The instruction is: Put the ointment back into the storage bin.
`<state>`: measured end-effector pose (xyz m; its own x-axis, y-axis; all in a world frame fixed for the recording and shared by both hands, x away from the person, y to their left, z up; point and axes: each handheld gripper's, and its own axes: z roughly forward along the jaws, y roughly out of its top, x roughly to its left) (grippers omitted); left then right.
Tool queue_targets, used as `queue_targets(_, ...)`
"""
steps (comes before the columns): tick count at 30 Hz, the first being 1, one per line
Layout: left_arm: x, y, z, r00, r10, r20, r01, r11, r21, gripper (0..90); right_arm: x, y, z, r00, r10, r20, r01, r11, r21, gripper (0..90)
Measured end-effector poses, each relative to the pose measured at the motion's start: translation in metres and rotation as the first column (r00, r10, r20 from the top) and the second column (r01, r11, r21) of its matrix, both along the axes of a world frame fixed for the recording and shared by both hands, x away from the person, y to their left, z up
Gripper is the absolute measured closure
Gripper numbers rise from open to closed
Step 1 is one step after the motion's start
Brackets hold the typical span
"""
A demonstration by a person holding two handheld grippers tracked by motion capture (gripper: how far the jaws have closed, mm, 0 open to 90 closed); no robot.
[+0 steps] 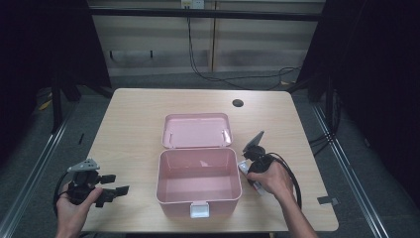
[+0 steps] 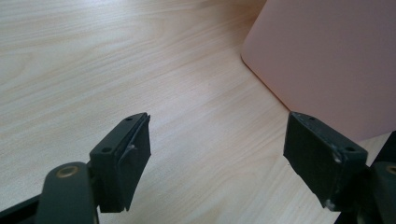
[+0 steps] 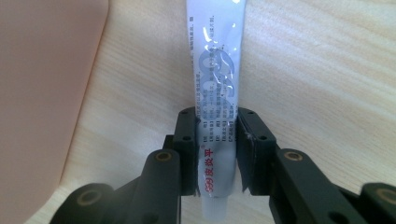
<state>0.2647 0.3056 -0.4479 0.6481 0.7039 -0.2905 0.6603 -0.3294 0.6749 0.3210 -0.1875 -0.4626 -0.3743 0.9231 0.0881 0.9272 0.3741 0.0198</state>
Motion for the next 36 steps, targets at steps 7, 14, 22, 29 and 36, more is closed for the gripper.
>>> queue_targets(7,0.0,0.001,0.0,1.0,-0.002,-0.001,0.002,1.0,-0.001,22.9,-0.002,-0.001,0.004,0.9995,0.031,-0.004,-0.031,0.999,0.01,71.5)
queue_targets(14,0.0,0.0,0.0,1.0,-0.002,0.0,0.002,1.0,-0.002,22.9,-0.004,-0.008,0.016,0.9987,0.051,0.006,-0.051,0.998,0.027,71.4)
queue_targets(22,0.0,0.0,0.0,1.0,-0.001,0.001,0.001,1.0,-0.001,22.9,-0.007,-0.017,0.026,0.9976,0.07,0.005,-0.07,0.997,0.027,71.5)
queue_targets(29,0.0,0.0,0.0,1.0,-0.001,0.0,0.001,1.0,-0.002,22.9,-0.009,-0.023,0.031,0.9972,0.075,-0.003,-0.075,0.996,0.041,71.5)
queue_targets(36,0.0,0.001,0.0,1.0,0.0,0.003,0.0,1.0,-0.001,22.9,-0.011,-0.027,0.039,0.9953,0.095,-0.013,-0.095,0.994,0.048,71.5)
